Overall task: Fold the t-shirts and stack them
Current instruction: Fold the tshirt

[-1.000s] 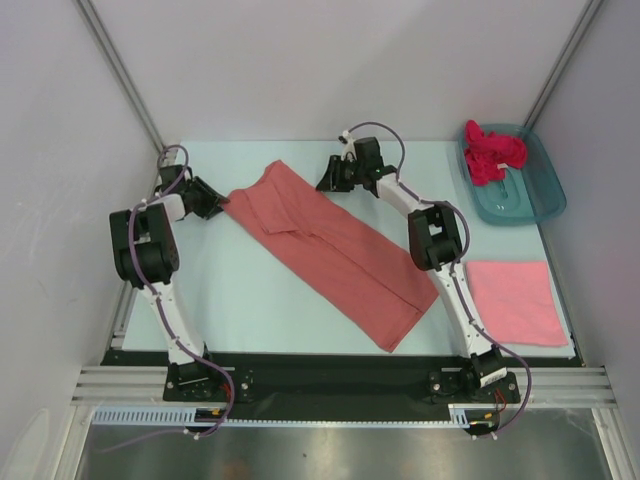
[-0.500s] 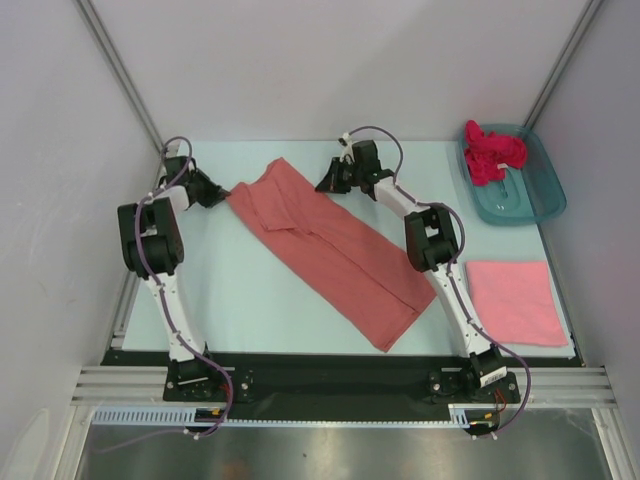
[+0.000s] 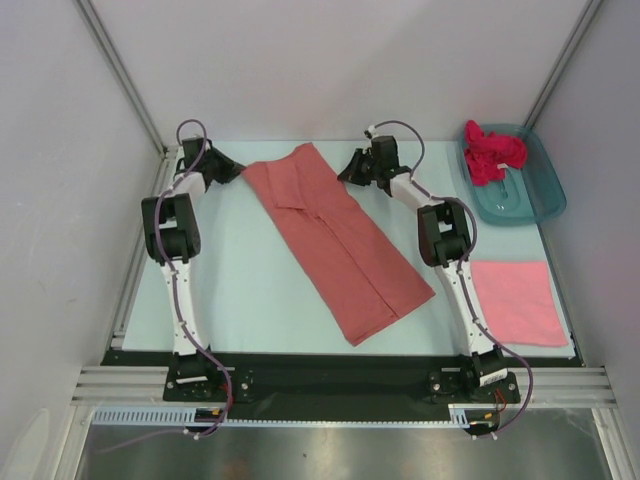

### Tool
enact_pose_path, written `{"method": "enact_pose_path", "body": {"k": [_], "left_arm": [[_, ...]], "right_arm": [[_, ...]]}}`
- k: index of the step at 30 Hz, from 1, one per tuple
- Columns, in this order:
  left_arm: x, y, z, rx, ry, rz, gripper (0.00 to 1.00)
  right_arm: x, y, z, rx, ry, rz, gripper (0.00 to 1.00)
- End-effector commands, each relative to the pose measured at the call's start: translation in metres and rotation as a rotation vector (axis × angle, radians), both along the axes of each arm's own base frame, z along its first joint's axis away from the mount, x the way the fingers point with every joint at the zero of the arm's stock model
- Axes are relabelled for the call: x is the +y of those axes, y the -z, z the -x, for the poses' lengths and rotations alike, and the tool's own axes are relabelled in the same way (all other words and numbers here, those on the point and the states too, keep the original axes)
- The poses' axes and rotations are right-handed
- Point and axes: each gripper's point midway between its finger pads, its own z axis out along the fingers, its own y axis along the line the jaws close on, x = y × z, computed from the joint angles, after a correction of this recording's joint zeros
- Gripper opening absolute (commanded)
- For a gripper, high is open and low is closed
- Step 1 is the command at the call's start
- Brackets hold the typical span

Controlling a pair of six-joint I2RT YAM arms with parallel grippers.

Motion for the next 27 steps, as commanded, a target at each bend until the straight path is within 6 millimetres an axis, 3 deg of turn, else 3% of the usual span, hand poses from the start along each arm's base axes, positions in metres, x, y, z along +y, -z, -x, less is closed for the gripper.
{"method": "enact_pose_path", "body": {"k": [1, 3, 5, 6, 7, 8, 9, 10, 11, 12, 13, 14, 15, 16, 17, 18, 19, 20, 21, 22, 23, 25, 26, 27], "left_arm": [[0.009, -0.037, -0.021, -0.09, -0.048, -0.017, 0.25], [0.014, -0.048, -0.019, -0.09, -0.042, -0.063, 0.43], [0.021, -0.056, -0.017, -0.082, -0.049, -0.113, 0.51], [0.023, -0.054, -0.009, -0.047, -0.041, -0.148, 0.56], [0.025, -0.074, -0.005, -0.065, -0.044, -0.17, 0.58], [0.026, -0.081, 0.001, -0.065, -0.045, -0.188, 0.59], [0.024, -0.068, 0.017, -0.02, -0.033, -0.199, 0.6], [0.022, -0.11, 0.028, -0.076, -0.037, -0.217, 0.6], [0.021, -0.115, 0.04, -0.073, -0.043, -0.233, 0.6], [0.011, -0.097, 0.064, -0.028, -0.024, -0.241, 0.61], [0.005, -0.101, 0.079, -0.029, -0.021, -0.246, 0.61], [-0.004, -0.138, 0.097, -0.097, -0.022, -0.248, 0.6], [-0.021, -0.112, 0.124, -0.043, 0.003, -0.23, 0.6], [-0.029, -0.11, 0.14, -0.032, 0.013, -0.221, 0.59], [-0.039, -0.135, 0.16, -0.08, 0.014, -0.216, 0.6], [-0.064, -0.106, 0.189, -0.02, 0.054, -0.191, 0.6], [-0.076, -0.106, 0.205, -0.021, 0.07, -0.18, 0.6], [-0.087, -0.102, 0.221, -0.012, 0.087, -0.17, 0.6], [-0.112, -0.095, 0.253, 0.004, 0.137, -0.15, 0.6], [-0.126, -0.092, 0.269, 0.015, 0.161, -0.133, 0.6], [-0.153, -0.084, 0.303, 0.032, 0.223, -0.105, 0.6], [-0.178, -0.075, 0.334, 0.054, 0.265, -0.088, 0.59], [-0.199, -0.06, 0.365, 0.086, 0.334, -0.086, 0.59], [-0.209, -0.062, 0.379, 0.096, 0.326, -0.037, 0.59]], "right_arm": [[-0.015, -0.036, -0.015, -0.061, 0.051, -0.001, 0.12], [-0.015, -0.04, -0.013, -0.06, 0.04, -0.003, 0.21], [-0.017, -0.05, -0.011, -0.07, 0.028, 0.01, 0.28], [-0.02, -0.051, -0.007, -0.052, 0.026, 0.028, 0.37], [-0.025, -0.056, -0.006, -0.05, 0.035, 0.046, 0.43], [-0.03, -0.072, -0.004, -0.071, 0.032, 0.068, 0.48], [-0.035, -0.071, 0.005, -0.036, 0.03, 0.1, 0.56], [-0.044, -0.075, 0.008, -0.03, 0.05, 0.132, 0.59], [-0.054, -0.083, 0.011, -0.026, 0.066, 0.155, 0.61], [-0.065, -0.091, 0.024, 0.001, 0.071, 0.19, 0.65], [-0.077, -0.097, 0.029, 0.011, 0.108, 0.221, 0.67], [-0.089, -0.099, 0.036, 0.036, 0.132, 0.24, 0.68], [-0.101, -0.109, 0.055, 0.065, 0.153, 0.253, 0.7], [-0.109, -0.106, 0.066, 0.089, 0.172, 0.273, 0.7], [-0.116, -0.107, 0.076, 0.106, 0.191, 0.283, 0.71], [-0.122, -0.114, 0.086, 0.11, 0.208, 0.285, 0.72], [-0.132, -0.111, 0.11, 0.148, 0.233, 0.297, 0.72], [-0.137, -0.115, 0.122, 0.157, 0.247, 0.295, 0.73], [-0.141, -0.113, 0.135, 0.174, 0.254, 0.294, 0.73], [-0.147, -0.115, 0.157, 0.187, 0.26, 0.292, 0.73], [-0.148, -0.112, 0.169, 0.195, 0.26, 0.29, 0.73], [-0.154, -0.111, 0.199, 0.21, 0.259, 0.293, 0.74], [-0.155, -0.111, 0.208, 0.214, 0.252, 0.293, 0.74], [-0.155, -0.113, 0.217, 0.207, 0.243, 0.289, 0.74]]}}
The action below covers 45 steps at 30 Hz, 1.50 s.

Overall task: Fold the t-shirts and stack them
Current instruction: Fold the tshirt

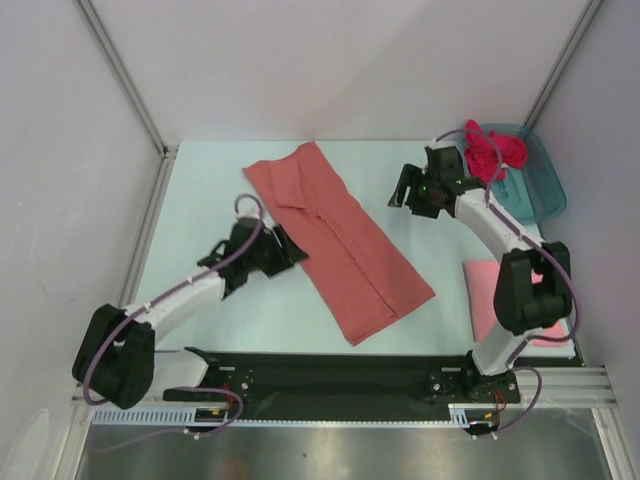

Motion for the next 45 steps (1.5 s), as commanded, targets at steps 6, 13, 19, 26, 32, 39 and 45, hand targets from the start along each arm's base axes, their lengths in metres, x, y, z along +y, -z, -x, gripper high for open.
{"method": "enact_pose_path", "body": {"k": [6, 13, 19, 26, 32, 39, 45], "left_arm": [[-0.081, 0.03, 0.123, 0.154, 0.024, 0.206, 0.57], [-0.134, 0.049, 0.159, 0.21, 0.103, 0.208, 0.51], [-0.136, 0.06, 0.174, 0.266, 0.035, 0.213, 0.48], [-0.154, 0.066, 0.187, 0.331, 0.058, 0.234, 0.47], [-0.149, 0.077, 0.196, 0.4, 0.021, 0.233, 0.46], [-0.158, 0.086, 0.197, 0.427, 0.026, 0.243, 0.24], [-0.133, 0.091, 0.198, 0.404, -0.007, 0.206, 0.0]], "right_arm": [[-0.018, 0.003, 0.08, 0.014, -0.011, 0.02, 0.76], [-0.025, 0.001, 0.111, -0.014, -0.025, 0.012, 0.76], [-0.029, -0.003, 0.123, -0.034, -0.032, 0.009, 0.76], [-0.034, -0.007, 0.125, -0.048, -0.024, 0.004, 0.76], [-0.037, -0.008, 0.124, -0.054, -0.019, -0.005, 0.76], [-0.038, 0.0, 0.123, -0.04, -0.017, -0.004, 0.76], [-0.038, 0.007, 0.124, -0.017, -0.027, 0.001, 0.77]]}}
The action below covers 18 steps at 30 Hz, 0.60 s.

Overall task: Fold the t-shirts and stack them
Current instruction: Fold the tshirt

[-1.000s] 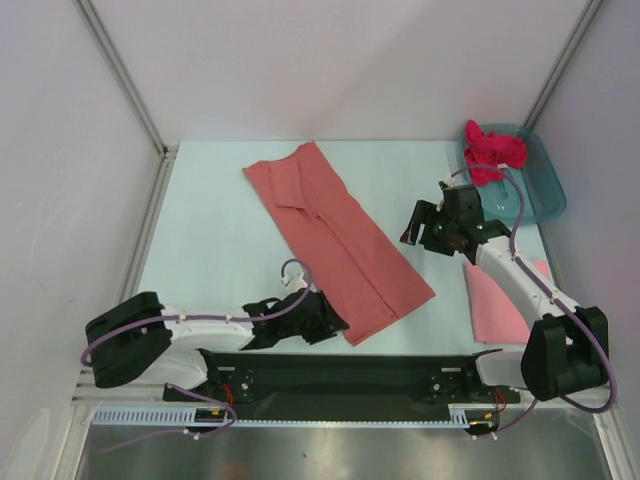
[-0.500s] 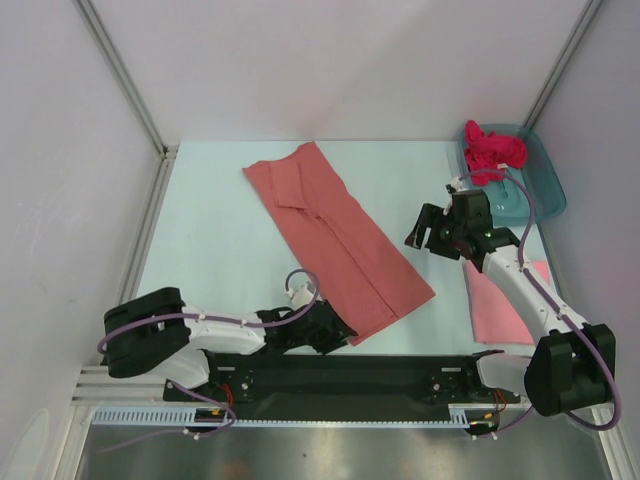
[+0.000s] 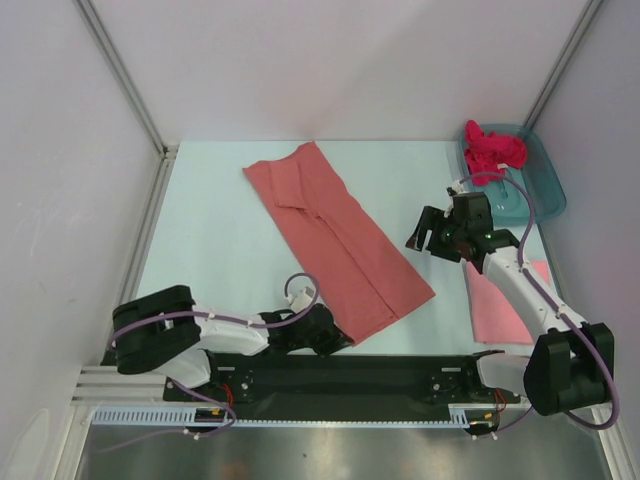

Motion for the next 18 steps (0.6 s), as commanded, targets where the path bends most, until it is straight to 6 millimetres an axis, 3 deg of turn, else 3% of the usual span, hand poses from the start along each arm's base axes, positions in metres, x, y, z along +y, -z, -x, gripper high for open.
{"method": "enact_pose_path", "body": {"k": [1, 2, 3, 5, 7, 10, 12, 18], "left_arm": [[0.019, -0.004, 0.001, -0.022, -0.027, -0.026, 0.01], [0.028, 0.0, 0.002, -0.031, -0.019, -0.054, 0.0], [0.031, -0.013, 0.002, -0.051, -0.02, -0.034, 0.01], [0.06, -0.002, 0.008, -0.05, -0.018, -0.133, 0.0], [0.081, -0.009, 0.011, -0.065, -0.024, -0.152, 0.0], [0.112, -0.001, 0.021, -0.06, -0.022, -0.198, 0.01], [0.122, -0.005, 0.026, -0.063, -0.02, -0.157, 0.01], [0.143, 0.007, 0.04, -0.035, -0.016, -0.115, 0.05]], "right_arm": [[0.002, -0.001, -0.005, -0.02, -0.024, -0.001, 0.77], [0.003, 0.0, -0.004, -0.018, -0.029, -0.007, 0.77], [0.004, 0.001, -0.003, -0.013, -0.037, -0.01, 0.77], [0.007, 0.005, -0.002, -0.007, -0.051, -0.021, 0.77], [0.01, 0.009, 0.0, 0.001, -0.062, -0.022, 0.76], [0.02, 0.017, 0.004, 0.02, -0.101, -0.034, 0.77], [0.028, 0.022, 0.004, 0.032, -0.117, -0.042, 0.77], [0.063, 0.028, -0.006, 0.038, -0.173, -0.076, 0.76]]}}
